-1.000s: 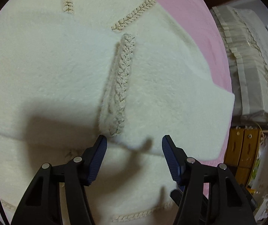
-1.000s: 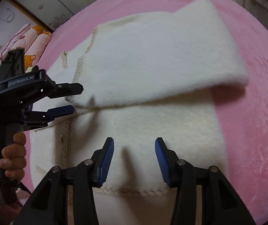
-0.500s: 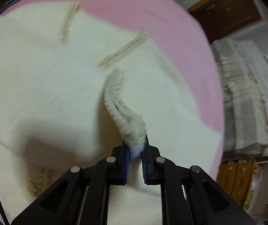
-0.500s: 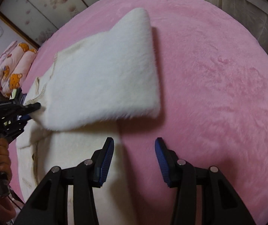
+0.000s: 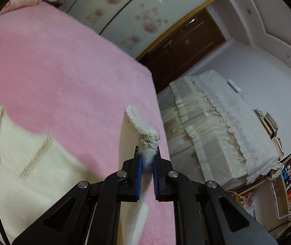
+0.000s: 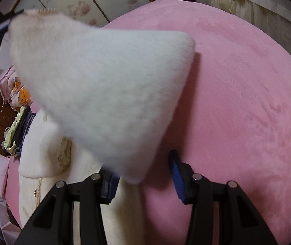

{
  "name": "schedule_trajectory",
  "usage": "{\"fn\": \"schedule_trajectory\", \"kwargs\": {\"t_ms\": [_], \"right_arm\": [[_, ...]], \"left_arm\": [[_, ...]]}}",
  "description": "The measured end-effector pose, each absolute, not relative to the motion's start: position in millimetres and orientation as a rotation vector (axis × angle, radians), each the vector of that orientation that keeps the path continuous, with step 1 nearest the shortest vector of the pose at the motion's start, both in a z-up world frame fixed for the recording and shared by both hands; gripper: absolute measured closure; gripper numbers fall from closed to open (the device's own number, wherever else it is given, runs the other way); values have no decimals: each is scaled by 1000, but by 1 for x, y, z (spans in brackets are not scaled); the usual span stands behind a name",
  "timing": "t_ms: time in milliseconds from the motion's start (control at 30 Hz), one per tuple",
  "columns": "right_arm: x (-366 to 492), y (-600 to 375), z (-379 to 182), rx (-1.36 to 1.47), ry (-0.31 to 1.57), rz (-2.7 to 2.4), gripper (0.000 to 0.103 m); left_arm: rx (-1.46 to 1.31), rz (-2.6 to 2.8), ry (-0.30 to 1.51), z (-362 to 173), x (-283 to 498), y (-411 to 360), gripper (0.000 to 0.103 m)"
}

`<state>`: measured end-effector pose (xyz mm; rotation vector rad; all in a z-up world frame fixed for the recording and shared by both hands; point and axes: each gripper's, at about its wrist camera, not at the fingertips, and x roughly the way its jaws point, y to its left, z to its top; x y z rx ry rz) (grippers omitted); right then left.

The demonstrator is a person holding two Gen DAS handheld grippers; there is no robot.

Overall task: Fold large clothes
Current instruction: 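Lift the sleeve flap and lay it flat again, open left gripper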

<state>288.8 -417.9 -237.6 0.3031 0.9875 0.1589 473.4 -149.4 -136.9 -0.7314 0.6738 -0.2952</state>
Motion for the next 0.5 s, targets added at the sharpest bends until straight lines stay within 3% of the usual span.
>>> {"fn": "schedule_trajectory", "kwargs": {"t_ms": [167,500], "right_arm": [[298,-408,-232,265,962,210,57],[291,-388,-234,194,965,254,57]], "left_arm": [[-671,-198,634,-118,457,-118,96],[-774,128,606,-139,412,-9,96]]}}
